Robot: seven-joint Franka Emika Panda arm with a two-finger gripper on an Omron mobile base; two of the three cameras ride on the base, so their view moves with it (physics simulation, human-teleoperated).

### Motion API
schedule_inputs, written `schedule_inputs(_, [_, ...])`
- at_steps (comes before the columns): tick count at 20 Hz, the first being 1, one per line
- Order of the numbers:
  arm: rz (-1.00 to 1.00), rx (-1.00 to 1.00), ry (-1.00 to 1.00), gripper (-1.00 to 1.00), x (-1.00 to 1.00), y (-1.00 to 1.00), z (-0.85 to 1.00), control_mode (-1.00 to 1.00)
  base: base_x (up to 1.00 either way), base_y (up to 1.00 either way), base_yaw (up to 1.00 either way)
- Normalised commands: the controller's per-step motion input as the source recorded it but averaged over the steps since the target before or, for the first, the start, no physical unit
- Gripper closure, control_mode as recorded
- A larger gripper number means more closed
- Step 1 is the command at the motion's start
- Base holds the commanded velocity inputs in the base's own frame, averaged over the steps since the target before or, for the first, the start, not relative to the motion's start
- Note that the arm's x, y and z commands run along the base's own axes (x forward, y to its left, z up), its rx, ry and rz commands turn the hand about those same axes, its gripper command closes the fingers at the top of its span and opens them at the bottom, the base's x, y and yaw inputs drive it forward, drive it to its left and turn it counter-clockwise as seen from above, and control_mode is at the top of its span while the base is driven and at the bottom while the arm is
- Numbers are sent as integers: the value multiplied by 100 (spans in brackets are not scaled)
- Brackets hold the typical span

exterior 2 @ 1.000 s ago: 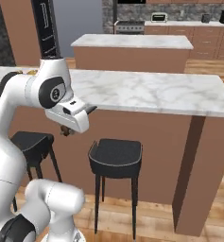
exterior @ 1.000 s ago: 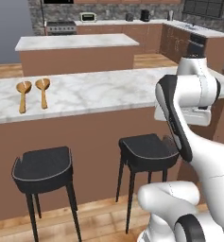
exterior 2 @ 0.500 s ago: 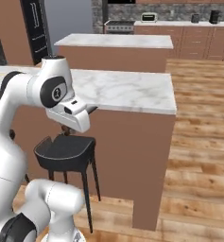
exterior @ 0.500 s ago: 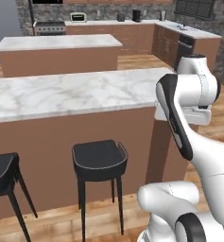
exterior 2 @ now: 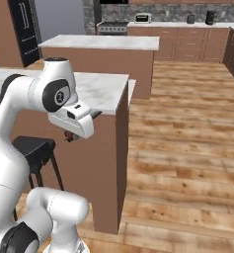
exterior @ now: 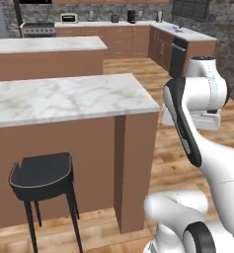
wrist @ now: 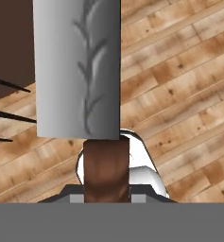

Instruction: Pick up the metallic utensils from the counter and place them in the open drawer. Make sure not to pick up any wooden utensils.

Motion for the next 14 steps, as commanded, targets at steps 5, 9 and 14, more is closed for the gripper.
schedule_inputs(5, [0,0,0,100,0,0,0,100,0,-100,3])
schedule_inputs(9, [0,0,0,100,0,0,0,100,15,-92,9])
schedule_inputs(14, [0,0,0,100,0,0,0,100,53,-54,20])
